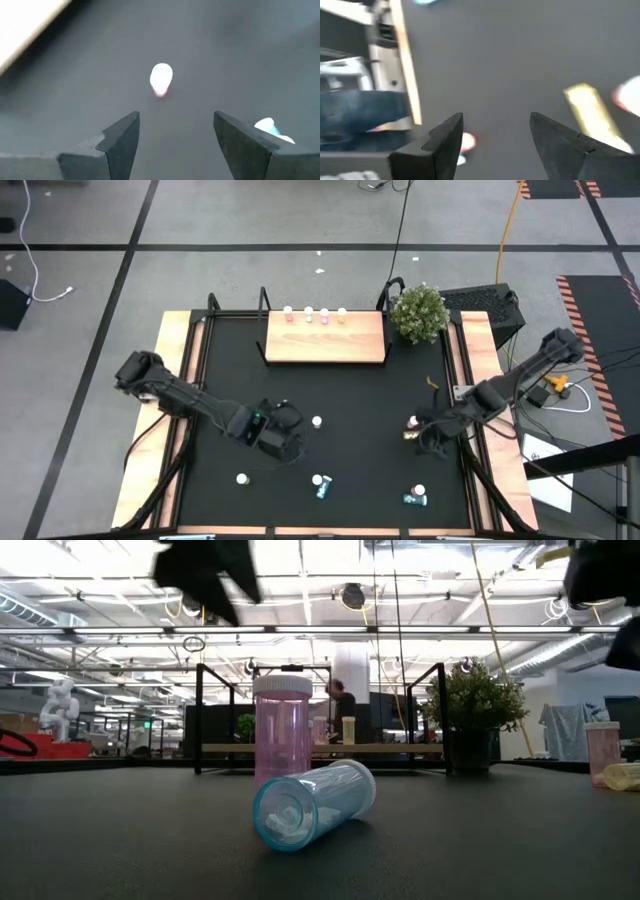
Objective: Pick and place medicine bottles onto shelf by color
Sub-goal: Put the top orange pill bottle on the shelf aligned with the other orange pill bottle
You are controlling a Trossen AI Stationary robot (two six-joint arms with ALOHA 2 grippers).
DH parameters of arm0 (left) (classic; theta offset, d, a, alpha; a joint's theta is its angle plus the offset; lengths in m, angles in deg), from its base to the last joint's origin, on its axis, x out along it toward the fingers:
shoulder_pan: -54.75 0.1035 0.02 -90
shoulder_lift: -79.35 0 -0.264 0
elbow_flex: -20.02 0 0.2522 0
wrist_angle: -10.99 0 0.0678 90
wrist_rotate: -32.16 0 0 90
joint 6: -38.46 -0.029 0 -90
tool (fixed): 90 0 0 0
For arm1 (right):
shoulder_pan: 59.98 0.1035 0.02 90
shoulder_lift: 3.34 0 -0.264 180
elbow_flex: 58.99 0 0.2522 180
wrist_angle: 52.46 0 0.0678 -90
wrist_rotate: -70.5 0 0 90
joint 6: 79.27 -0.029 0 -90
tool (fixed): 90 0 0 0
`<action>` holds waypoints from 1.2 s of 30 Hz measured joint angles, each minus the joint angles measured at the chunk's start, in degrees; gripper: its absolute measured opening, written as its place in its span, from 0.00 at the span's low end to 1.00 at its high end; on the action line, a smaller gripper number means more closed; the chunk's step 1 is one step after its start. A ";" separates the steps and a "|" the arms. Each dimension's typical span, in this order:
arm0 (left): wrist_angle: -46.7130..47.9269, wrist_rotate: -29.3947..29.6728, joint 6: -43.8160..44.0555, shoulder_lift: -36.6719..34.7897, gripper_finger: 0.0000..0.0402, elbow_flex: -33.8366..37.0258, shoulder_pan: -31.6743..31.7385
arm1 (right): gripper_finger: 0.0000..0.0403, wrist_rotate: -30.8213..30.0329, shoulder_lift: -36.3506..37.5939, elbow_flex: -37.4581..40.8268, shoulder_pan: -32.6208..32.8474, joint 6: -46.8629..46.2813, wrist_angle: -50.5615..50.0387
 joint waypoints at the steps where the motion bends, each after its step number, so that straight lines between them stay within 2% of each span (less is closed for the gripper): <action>1: -2.38 0.03 -2.82 -0.01 0.63 -0.01 0.70 | 0.56 -0.99 0.47 0.00 0.49 -1.36 -2.62; 4: -8.23 -0.59 -9.23 -0.01 0.63 -0.02 2.37 | 0.56 -2.31 0.36 0.00 2.15 -5.28 -9.40; 7: -11.62 -4.02 -10.79 -0.01 0.63 -0.07 3.28 | 0.56 -4.27 -1.35 0.00 3.73 -7.58 -13.63; 12: -11.82 -5.10 -12.55 -0.01 0.63 -0.07 2.92 | 0.56 -14.74 -4.72 0.00 4.79 -6.13 -17.07; 17: -11.66 -5.23 -16.31 -0.01 0.63 -0.07 3.29 | 0.56 -24.94 -6.84 0.03 4.75 -0.44 -16.79; 19: -11.49 -5.24 -16.89 -0.01 0.63 -0.07 3.63 | 0.56 -25.22 -7.20 0.83 4.71 0.63 -16.24; 24: -11.49 -5.24 -16.56 -0.01 0.63 -0.07 3.98 | 0.56 -17.78 -7.33 6.35 5.00 -0.43 -9.38; 26: -11.49 -5.24 -16.54 -0.01 0.63 -0.07 3.98 | 0.56 -17.25 -7.32 8.91 5.60 -1.07 -4.64; 29: -11.56 -5.29 -16.58 -0.01 0.63 -0.07 4.28 | 0.56 -19.88 -7.32 12.06 5.85 -3.26 -0.47; 33: -11.58 -5.31 -16.76 -0.01 0.63 -0.07 5.35 | 0.56 -24.55 -7.32 13.71 5.82 -5.69 0.19; 36: -11.58 -6.05 -16.78 -0.01 0.63 -0.07 6.37 | 0.56 -25.02 -7.27 13.75 5.83 -4.92 0.75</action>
